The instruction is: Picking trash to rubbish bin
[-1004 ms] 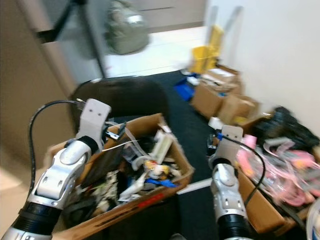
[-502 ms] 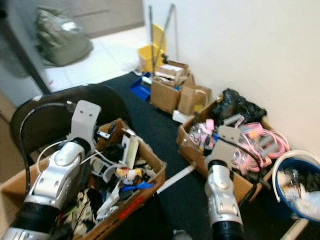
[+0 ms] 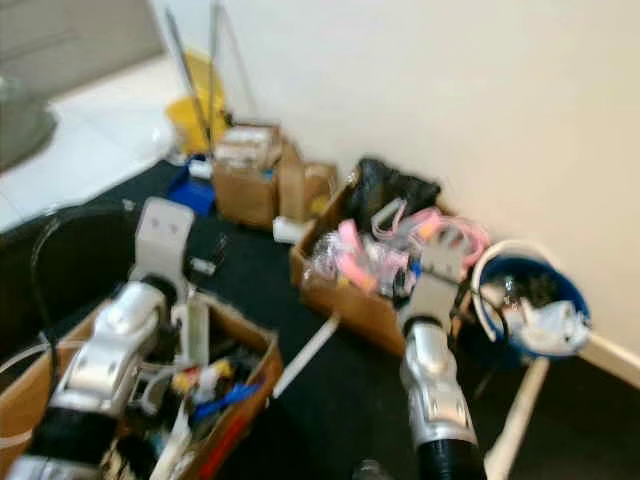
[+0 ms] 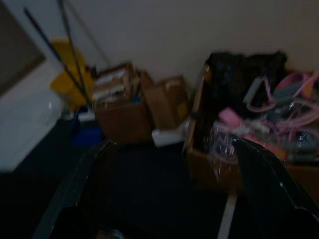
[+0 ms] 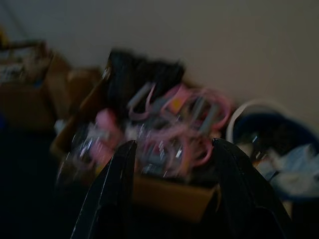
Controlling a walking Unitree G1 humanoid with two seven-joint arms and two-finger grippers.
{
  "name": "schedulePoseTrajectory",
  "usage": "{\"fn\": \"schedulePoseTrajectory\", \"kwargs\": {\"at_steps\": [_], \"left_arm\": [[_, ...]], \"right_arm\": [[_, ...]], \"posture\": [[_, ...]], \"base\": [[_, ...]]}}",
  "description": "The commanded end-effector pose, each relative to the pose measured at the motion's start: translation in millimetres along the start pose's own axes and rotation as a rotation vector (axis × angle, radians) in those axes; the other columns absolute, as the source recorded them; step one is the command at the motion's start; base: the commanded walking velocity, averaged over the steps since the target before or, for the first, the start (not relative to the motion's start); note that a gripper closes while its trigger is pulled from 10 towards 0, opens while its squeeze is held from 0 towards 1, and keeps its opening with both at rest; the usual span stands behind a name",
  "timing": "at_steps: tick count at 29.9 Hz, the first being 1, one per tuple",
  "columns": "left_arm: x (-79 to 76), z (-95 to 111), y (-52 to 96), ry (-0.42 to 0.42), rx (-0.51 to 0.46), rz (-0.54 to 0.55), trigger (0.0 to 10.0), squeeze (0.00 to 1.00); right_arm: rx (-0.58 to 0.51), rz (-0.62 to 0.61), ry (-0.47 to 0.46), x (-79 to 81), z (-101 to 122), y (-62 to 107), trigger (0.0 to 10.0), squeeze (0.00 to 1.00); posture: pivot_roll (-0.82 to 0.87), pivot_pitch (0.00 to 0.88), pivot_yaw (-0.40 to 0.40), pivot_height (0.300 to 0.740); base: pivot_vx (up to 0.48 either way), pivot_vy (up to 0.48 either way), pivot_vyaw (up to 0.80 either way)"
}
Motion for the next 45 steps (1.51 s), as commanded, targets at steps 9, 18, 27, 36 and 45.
{"fn": "schedulePoseTrajectory", "kwargs": {"at_steps": [9,18,27,36,45], "left_arm": [[5.8,-7.7,1.2,-0.012,0.018,0.02,10.0,0.0],[2.4,-7.4,0.0,-0.011,0.02,0.007,10.0,0.0],[3.9,-7.3,-0.5,-0.008,0.02,0.009,10.0,0.0],[8.8,-6.4,-2.2,-0.003,0.02,0.029,10.0,0.0],[10.6,-6.9,-0.8,0.0,0.021,0.03,10.0,0.0]], "right_arm": [[0.028,0.033,-0.005,12.3,-8.0,5.1,10.0,0.0],[0.029,0.031,-0.004,9.8,-7.3,4.1,10.0,0.0],[0.037,0.028,-0.007,9.0,-10.2,6.6,10.0,0.0],[0.048,0.029,-0.014,7.4,-13.0,6.3,10.0,0.0],[0.054,0.039,-0.021,10.6,-14.7,8.1,10.0,0.0]], "posture": [[0.01,0.102,0.057,0.74],[0.01,0.101,0.059,0.74],[0.01,0.112,0.063,0.74],[0.01,0.119,0.074,0.74],[0.01,0.117,0.072,0.74]], "base": [[0.0,0.0,-0.8],[0.0,0.0,-0.8],[0.0,0.0,-0.8],[0.0,0.0,-0.8],[0.0,0.0,-0.8]]}}
Point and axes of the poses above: a point about 5 cm out from each wrist's last joint towards the gripper, its own y axis pointing back from the gripper into the wrist, its own z axis along the axis of the wrist's last joint, x = y × z, the point moved 6 cm from there along -y, pointing out of the wrist towards the gripper, and after that the axes turned 15 degrees about y, right-handed, at the moved point
